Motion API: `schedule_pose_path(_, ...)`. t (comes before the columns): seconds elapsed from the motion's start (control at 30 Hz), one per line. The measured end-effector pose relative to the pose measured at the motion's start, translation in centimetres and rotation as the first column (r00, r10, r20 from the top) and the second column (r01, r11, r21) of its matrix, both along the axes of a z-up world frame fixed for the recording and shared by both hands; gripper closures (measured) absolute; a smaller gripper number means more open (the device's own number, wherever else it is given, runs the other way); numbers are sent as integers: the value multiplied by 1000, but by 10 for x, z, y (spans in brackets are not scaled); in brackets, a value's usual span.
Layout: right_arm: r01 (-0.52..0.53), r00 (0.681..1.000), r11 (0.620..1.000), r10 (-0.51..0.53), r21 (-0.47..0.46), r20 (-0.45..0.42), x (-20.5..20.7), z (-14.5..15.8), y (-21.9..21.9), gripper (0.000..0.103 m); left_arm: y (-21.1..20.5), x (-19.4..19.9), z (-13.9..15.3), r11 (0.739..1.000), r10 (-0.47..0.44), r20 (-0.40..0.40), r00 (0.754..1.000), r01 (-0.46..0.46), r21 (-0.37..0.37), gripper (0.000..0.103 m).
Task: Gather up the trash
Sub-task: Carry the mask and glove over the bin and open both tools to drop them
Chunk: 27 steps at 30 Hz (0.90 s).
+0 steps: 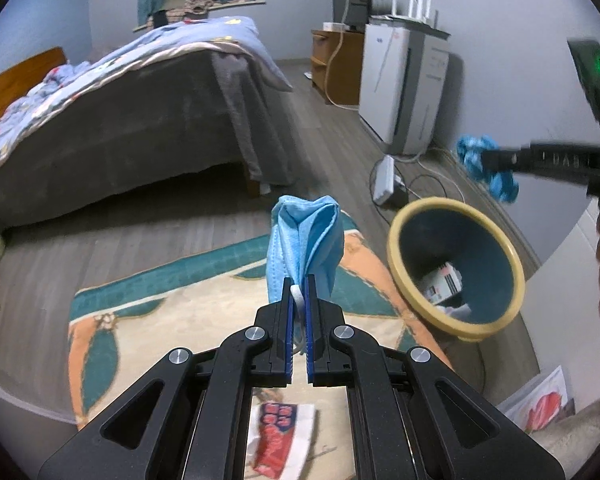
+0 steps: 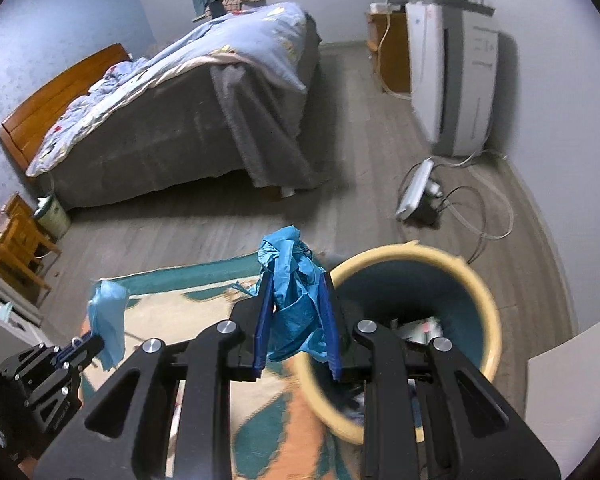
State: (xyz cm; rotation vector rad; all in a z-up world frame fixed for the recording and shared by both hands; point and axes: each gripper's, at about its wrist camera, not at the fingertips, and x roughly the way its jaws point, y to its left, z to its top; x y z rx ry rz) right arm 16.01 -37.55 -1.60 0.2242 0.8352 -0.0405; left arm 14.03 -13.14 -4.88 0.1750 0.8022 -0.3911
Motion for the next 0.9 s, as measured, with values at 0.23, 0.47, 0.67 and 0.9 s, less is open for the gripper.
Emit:
schedule_pose_path(0.23, 43, 999, 999, -43, 2, 11, -4, 2, -41, 81, -42, -1, -6, 998, -49, 4, 999, 49, 28, 98)
schedule_pose_path(0.47, 73, 997, 997, -73, 17, -4, -10, -3, -71, 81, -76, -2, -11, 995, -91, 1, 996, 91, 37, 98)
schedule_pose_path(0.67, 85, 996, 996, -85, 2, -31, -13, -10, -86, 81, -102, -8, -16, 989, -145, -18, 989, 145, 3, 98)
schedule_pose_path(0.9, 80, 994, 997, -80, -6, -67, -11, -20, -101, 81, -139, -25, -24, 967, -256, -40, 966, 255, -17, 98)
